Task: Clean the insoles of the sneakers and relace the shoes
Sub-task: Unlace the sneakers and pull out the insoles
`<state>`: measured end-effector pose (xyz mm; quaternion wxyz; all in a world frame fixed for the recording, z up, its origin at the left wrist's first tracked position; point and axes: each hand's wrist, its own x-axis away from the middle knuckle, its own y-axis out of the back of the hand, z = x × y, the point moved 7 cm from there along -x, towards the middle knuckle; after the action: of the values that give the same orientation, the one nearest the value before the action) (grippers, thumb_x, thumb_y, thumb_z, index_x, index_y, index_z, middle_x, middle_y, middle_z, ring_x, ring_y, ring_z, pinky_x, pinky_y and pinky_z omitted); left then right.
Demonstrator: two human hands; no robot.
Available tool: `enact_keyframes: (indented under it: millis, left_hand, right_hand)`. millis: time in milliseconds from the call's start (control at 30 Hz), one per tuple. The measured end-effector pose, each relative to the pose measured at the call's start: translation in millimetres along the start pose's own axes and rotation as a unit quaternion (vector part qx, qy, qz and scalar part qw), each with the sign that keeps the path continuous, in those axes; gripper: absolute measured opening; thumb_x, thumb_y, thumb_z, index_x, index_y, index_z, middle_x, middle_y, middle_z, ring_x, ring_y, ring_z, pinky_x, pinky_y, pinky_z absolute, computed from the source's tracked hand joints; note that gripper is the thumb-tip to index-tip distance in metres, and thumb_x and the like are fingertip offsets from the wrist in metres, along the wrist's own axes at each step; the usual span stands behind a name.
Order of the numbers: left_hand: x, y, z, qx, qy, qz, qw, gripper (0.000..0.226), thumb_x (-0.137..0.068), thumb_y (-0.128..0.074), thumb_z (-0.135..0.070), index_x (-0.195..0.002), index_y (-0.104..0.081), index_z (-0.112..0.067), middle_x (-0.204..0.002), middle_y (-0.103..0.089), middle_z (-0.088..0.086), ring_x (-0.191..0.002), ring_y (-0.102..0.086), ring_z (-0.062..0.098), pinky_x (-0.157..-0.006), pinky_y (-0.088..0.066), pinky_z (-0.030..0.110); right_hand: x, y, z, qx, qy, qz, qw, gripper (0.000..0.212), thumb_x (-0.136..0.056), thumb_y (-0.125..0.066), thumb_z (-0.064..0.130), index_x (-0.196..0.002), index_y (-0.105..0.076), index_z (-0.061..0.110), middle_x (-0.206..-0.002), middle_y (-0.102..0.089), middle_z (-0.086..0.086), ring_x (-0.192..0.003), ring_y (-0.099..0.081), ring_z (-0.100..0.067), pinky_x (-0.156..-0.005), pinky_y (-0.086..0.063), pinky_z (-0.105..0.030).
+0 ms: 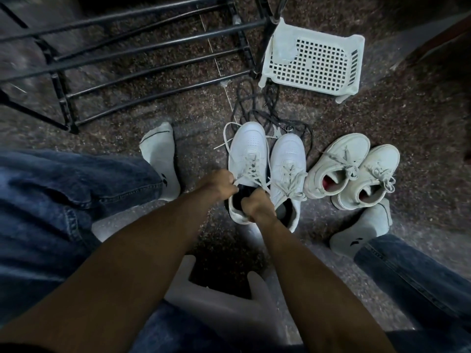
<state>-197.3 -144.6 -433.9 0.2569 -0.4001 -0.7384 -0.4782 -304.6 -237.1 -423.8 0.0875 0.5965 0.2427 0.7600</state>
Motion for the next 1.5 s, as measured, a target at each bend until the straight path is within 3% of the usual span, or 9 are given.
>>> enact_keyframes:
  millis: [300,467,567,700,833,967,1200,1400,1500]
  left_hand:
    - [-7.8,-5.6,13.7,0.063,0.015,0.011,0.998,0.035,-0.073,-0.076,-0.024,-0.053,-0.049,-0.014,-0.054,-0.047,-0.002,-0.059,-0.048,0.017,-0.057,-0.033,0.023]
    - [-7.6,-6.2,14.5,0.082,0.017,0.005,0.996,0.034,-0.073,-0.075,-0.020,-0.052,-0.048,-0.014,-0.053,-0.047,-0.002,-0.057,-0.046,0.016,-0.058,-0.035,0.023]
    - [-7.2,-6.4,13.9,0.080,0.022,0.008,0.997,0.035,-0.074,-0.074,-0.019,-0.052,-0.047,-0.014,-0.053,-0.046,-0.002,-0.058,-0.046,0.016,-0.056,-0.034,0.023]
    - [-4.6,-4.4,10.9,0.066,0.026,0.008,0.997,0.034,-0.076,-0.074,-0.024,-0.055,-0.048,-0.015,-0.057,-0.050,0.001,-0.055,-0.047,0.016,-0.054,-0.032,0.022]
    - [-5.9,-6.0,8.5,0.059,0.026,0.010,0.998,0.035,-0.074,-0.075,-0.024,-0.057,-0.046,-0.016,-0.070,-0.055,0.022,-0.065,-0.062,0.026,-0.061,-0.048,0.033]
    - [-5.6,-11.7,11.1,0.068,0.028,0.009,0.997,0.031,-0.075,-0.075,-0.023,-0.058,-0.051,-0.015,-0.063,-0.052,0.005,-0.059,-0.050,0.019,-0.057,-0.037,0.024]
    - [-8.2,-13.0,8.5,0.072,0.026,0.024,0.997,0.043,-0.077,-0.078,-0.026,-0.052,-0.045,-0.013,-0.053,-0.043,-0.001,-0.054,-0.042,0.015,-0.052,-0.029,0.022]
    - [-1.7,-22.6,5.3,0.063,0.034,-0.004,0.997,0.040,-0.077,-0.079,-0.029,-0.057,-0.047,-0.014,-0.056,-0.046,-0.002,-0.058,-0.042,0.014,-0.052,-0.029,0.024]
    - [-1.7,-23.1,5.1,0.072,0.038,0.003,0.997,0.039,-0.077,-0.078,-0.027,-0.056,-0.049,-0.012,-0.057,-0.050,0.000,-0.059,-0.046,0.015,-0.057,-0.033,0.024]
  right_hand:
    - [-18.7,-4.5,-6.9,-0.082,0.047,0.001,0.996,0.057,-0.070,-0.047,0.015,-0.127,-0.054,0.011,-0.109,-0.065,-0.014,-0.098,-0.062,-0.036,-0.083,-0.054,-0.044]
    - [-20.6,-1.5,-7.5,-0.144,0.011,0.026,0.989,0.036,-0.075,-0.049,0.006,-0.109,-0.062,0.004,-0.068,-0.055,-0.009,-0.055,-0.049,-0.021,-0.048,-0.037,-0.026]
    - [-20.5,2.7,-7.4,-0.164,-0.015,0.035,0.986,0.024,-0.083,-0.050,-0.001,-0.102,-0.062,0.006,-0.072,-0.057,-0.015,-0.050,-0.051,-0.022,-0.043,-0.035,-0.022]
    - [-49.4,-2.3,-15.3,-0.047,0.013,-0.007,0.999,0.040,-0.069,-0.057,0.019,-0.108,-0.062,0.011,-0.095,-0.068,-0.015,-0.085,-0.066,-0.033,-0.067,-0.055,-0.039]
    - [-18.5,14.5,-5.2,0.036,0.008,-0.066,0.997,0.036,-0.082,-0.065,0.025,-0.115,-0.060,0.013,-0.112,-0.066,-0.010,-0.107,-0.062,-0.032,-0.080,-0.046,-0.035]
    - [-14.0,20.7,-11.6,0.034,-0.012,-0.136,0.990,0.026,-0.087,-0.058,0.020,-0.111,-0.062,0.012,-0.114,-0.066,-0.011,-0.108,-0.061,-0.032,-0.084,-0.047,-0.037]
    - [-17.0,21.0,-19.5,-0.083,0.026,-0.092,0.992,0.011,-0.080,-0.066,0.022,-0.081,-0.076,0.026,-0.091,-0.074,0.000,-0.092,-0.067,-0.025,-0.079,-0.054,-0.031]
    - [1.6,22.1,-6.4,0.064,0.042,-0.158,0.985,0.024,-0.092,-0.054,0.025,-0.110,-0.064,0.011,-0.115,-0.066,-0.011,-0.108,-0.062,-0.033,-0.089,-0.047,-0.039]
    - [-1.0,13.8,-4.8,0.101,0.047,-0.116,0.987,0.029,-0.092,-0.052,0.024,-0.118,-0.057,0.012,-0.122,-0.062,-0.012,-0.113,-0.058,-0.034,-0.092,-0.045,-0.041]
